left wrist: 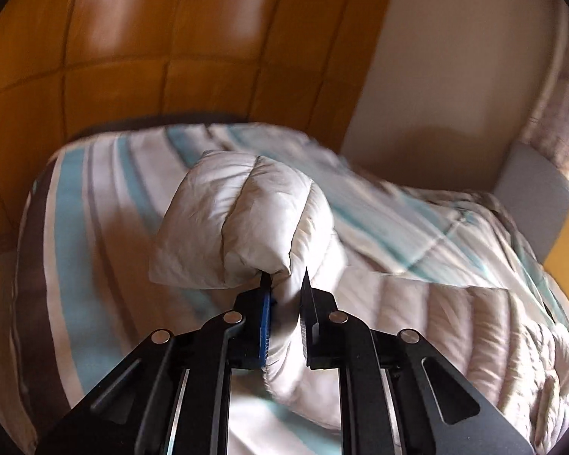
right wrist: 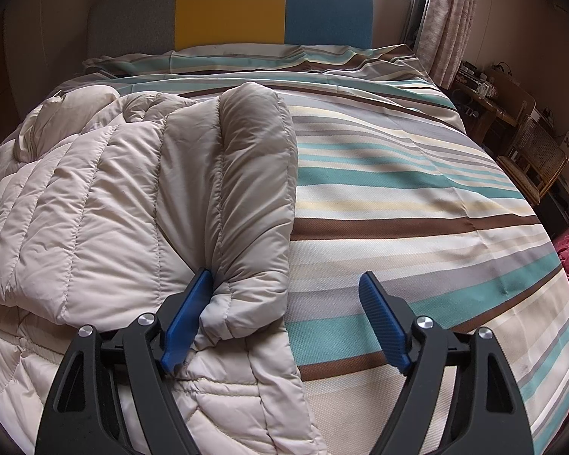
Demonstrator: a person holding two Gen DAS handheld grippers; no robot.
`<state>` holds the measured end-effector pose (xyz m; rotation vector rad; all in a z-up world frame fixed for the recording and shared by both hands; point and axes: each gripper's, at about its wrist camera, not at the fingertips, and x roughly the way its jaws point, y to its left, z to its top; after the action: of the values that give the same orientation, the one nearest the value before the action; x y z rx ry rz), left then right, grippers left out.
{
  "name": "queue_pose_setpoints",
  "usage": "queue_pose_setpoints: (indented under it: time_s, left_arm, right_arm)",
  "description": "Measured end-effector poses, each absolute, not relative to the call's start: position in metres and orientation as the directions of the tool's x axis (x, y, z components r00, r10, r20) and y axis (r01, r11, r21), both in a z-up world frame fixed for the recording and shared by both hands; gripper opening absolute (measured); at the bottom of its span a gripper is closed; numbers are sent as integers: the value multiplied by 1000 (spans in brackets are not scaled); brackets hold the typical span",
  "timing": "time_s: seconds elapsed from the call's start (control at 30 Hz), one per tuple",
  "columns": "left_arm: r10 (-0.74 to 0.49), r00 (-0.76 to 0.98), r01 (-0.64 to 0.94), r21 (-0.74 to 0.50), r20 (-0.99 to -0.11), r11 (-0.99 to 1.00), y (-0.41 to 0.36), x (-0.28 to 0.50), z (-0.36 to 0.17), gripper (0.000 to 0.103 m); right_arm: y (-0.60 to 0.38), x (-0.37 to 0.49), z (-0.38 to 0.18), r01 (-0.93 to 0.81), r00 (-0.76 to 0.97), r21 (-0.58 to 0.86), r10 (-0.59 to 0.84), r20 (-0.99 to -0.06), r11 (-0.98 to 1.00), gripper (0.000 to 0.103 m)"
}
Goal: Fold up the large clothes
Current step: 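Lift the sleeve, lay it across the jacket body, open the left tool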
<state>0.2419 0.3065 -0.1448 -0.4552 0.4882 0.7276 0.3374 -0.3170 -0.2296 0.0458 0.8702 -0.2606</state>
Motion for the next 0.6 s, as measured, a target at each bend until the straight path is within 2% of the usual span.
queue_pose_setpoints:
  time_s: [0.3, 0.43, 0.6]
  left_arm:
    - [430, 775, -524, -91, -463, 847, 211, 268, -111, 13]
    - [362, 810, -421, -29, -461, 907, 167, 281, -104, 13]
    - [290, 834, -334, -10, -469, 943, 130, 288, -103, 13]
  right_arm:
    - [-317, 338, -229, 245, 615, -64, -207, -761, 967, 79]
    - [-317, 338, -229, 246, 614, -64, -207, -762, 967, 79]
    - [-318, 338, -229, 246, 614, -64, -207, -762, 967, 79]
